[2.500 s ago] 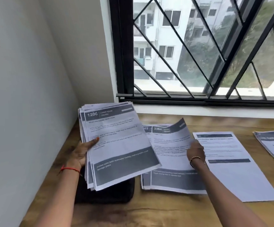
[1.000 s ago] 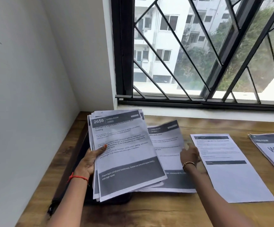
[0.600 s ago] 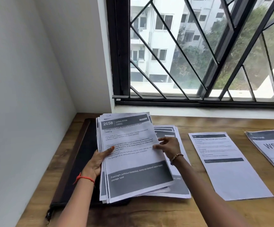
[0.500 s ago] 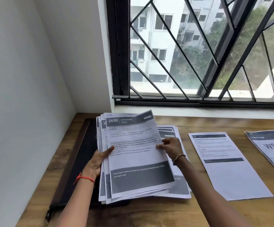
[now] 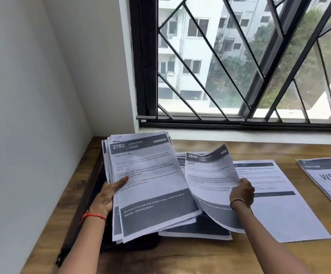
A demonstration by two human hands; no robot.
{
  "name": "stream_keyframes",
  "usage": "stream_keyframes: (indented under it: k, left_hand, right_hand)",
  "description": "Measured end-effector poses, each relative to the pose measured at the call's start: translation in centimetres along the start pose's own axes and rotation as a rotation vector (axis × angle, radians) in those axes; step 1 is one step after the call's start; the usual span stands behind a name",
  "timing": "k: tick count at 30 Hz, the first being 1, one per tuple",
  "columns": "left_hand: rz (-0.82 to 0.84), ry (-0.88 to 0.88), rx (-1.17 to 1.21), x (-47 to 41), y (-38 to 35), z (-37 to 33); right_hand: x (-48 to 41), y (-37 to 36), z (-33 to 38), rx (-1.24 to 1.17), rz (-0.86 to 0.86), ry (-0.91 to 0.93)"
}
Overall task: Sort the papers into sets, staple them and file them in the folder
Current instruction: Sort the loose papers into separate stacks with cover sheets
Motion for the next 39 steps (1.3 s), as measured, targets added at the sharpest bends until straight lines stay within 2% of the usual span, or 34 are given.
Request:
stream_keyframes:
  k: [3,7,9,11,14,16,21,25,28,31,34,36,39]
  left_hand:
    - [-0.002,-0.001,0.01,0.0,0.3,0.0]
    - [0.015,0.008,0.02,0.1,-0.2,0.1]
    - [0.025,0.011,0.027,0.1,-0.7,0.3]
    - [0.024,0.025,0.015,0.1,-1.0,0.7]
    - [0.031,0.051,-0.004,0.1,-1.7,1.4]
    - [0.036,0.064,-0.01,0.2,-2.5,1.9]
    - [0.001,0.064,0.019,0.3,-3.0,2.1]
    - [0.033,0.072,0.025,0.5,-2.9,2.2]
    - [0.039,0.055,0.001,0.6,-2.8,2.0]
    - [0.023,0.042,-0.01,0.5,-2.1,1.6]
    - [0.033,0.029,0.013,0.4,-1.6,1.2]
    - [0.053,0.025,0.032,0.4,-1.7,0.9]
    - [0.062,0.047,0.047,0.1,-1.7,0.9]
  right_hand:
    - [0.3,-0.6,0.6,0.007,0.026,0.1]
    - [1.3,-2.2,2.3,0.041,0.17,0.182]
    - [1.9,-2.5,3.3,0.076,0.159,0.252]
    - [2.7,-2.7,4.9,-0.062,0.181,0.344]
    - [5.2,-3.8,7.5,-0.393,0.575,0.291]
    - [6.1,-4.7,8.2,-0.426,0.703,0.271]
    - [4.9,-4.6,7.7,-0.423,0.611,0.305]
    - [3.6,-4.0,5.9,-0.456,0.612,0.204]
    - [1.6,-2.6,3.6,-0.334,0.4,0.136]
    - [0.2,-0.3,0.4,-0.245,0.122,-0.053]
    - [-0.1,0.8,-1.7,-0.222,-0.021,-0.17]
    - [-0.3,0.6,-1.9,-0.205,-0.016,-0.162]
    - [-0.1,-1.0,-1.1,-0.184,0.125,-0.103]
Point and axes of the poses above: each hand's wrist, its own x-axis away from the middle knuckle, its own y-axis out of the back of the hand, z = x × y, the point moved 6 cm from there along -x, towards the middle knuckle, and after that the axes turned 1 degree about -z, right-handed, at the moved point
